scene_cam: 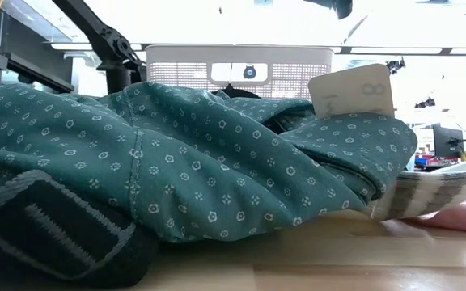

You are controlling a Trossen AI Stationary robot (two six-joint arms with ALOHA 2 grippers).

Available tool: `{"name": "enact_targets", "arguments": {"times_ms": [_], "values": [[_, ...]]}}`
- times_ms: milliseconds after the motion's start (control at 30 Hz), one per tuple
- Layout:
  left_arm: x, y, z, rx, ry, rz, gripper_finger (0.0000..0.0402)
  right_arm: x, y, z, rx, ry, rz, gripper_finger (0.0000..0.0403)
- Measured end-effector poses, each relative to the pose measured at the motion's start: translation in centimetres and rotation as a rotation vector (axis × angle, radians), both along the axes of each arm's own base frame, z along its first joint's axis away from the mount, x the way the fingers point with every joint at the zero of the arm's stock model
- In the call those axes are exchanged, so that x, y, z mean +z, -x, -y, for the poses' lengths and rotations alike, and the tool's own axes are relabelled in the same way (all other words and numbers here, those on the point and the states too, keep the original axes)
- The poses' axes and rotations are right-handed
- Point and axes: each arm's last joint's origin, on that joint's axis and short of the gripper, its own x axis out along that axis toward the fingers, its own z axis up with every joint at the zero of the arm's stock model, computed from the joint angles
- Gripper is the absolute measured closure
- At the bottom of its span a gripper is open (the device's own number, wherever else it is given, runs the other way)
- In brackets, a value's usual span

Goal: Pick & Place Cloths
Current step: Put the black boxer shorts into the left transparent bin

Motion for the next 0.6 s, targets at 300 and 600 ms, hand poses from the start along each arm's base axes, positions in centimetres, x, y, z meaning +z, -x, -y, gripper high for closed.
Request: {"name": "enact_targets", "arguments": {"times_ms": [300,600], "values": [[-0.47,-0.1,-0.14,-0.009,0.015,-0.009,0.0311,-0.25,0.01,0.0,-0.001,-0.02,-0.018,0.0096],[0.52,-0.06,0.13,-0.046,0.021,0.023,0.0147,-0.23,0.0,0.0,-0.001,-0.022,-0.016,0.0096]]}}
